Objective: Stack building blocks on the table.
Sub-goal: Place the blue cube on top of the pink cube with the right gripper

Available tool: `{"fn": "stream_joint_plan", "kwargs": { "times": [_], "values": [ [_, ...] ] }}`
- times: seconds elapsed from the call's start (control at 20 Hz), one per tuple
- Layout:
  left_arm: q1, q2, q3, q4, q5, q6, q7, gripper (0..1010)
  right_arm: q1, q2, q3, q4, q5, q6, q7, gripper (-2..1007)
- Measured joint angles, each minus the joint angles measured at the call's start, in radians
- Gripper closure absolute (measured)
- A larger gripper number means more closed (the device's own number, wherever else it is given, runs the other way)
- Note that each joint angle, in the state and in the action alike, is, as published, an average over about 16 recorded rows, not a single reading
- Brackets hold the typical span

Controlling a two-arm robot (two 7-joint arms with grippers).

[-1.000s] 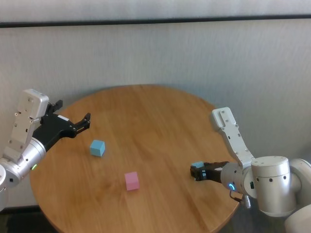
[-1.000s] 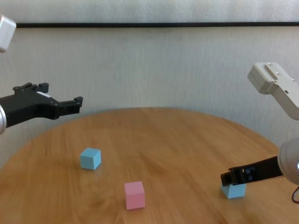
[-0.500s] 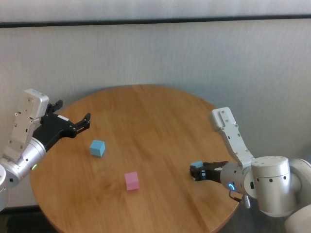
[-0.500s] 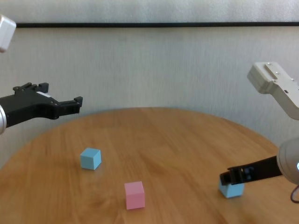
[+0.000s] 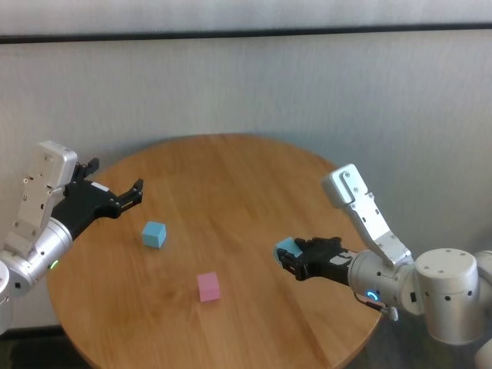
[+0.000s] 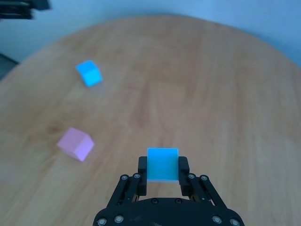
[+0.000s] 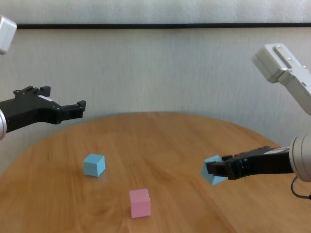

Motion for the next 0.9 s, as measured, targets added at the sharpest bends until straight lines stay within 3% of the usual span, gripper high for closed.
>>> {"fn": "stream_joint_plan", "kwargs": {
  "times": [0.2, 0.45, 0.65, 0.9],
  "values": [
    [0.000, 0.000, 0.000, 0.000, 0.000, 0.000, 0.000, 8, 0.022, 0.031, -0.036, 0.015, -0.006, -0.085, 0.108, 637],
    [0.000, 0.000, 0.000, 0.000, 0.000, 0.000, 0.000, 8, 0.058, 0.047, -0.079, 0.046, -0.010, -0.156, 0.209, 637],
    [0.000, 0.000, 0.000, 0.000, 0.000, 0.000, 0.000, 8, 0.093, 0.045, -0.117, 0.078, -0.018, -0.194, 0.266, 637],
    [0.000, 0.000, 0.000, 0.000, 0.000, 0.000, 0.000, 8, 0.136, 0.034, -0.164, 0.118, -0.034, -0.222, 0.309, 637]
  ]
}}
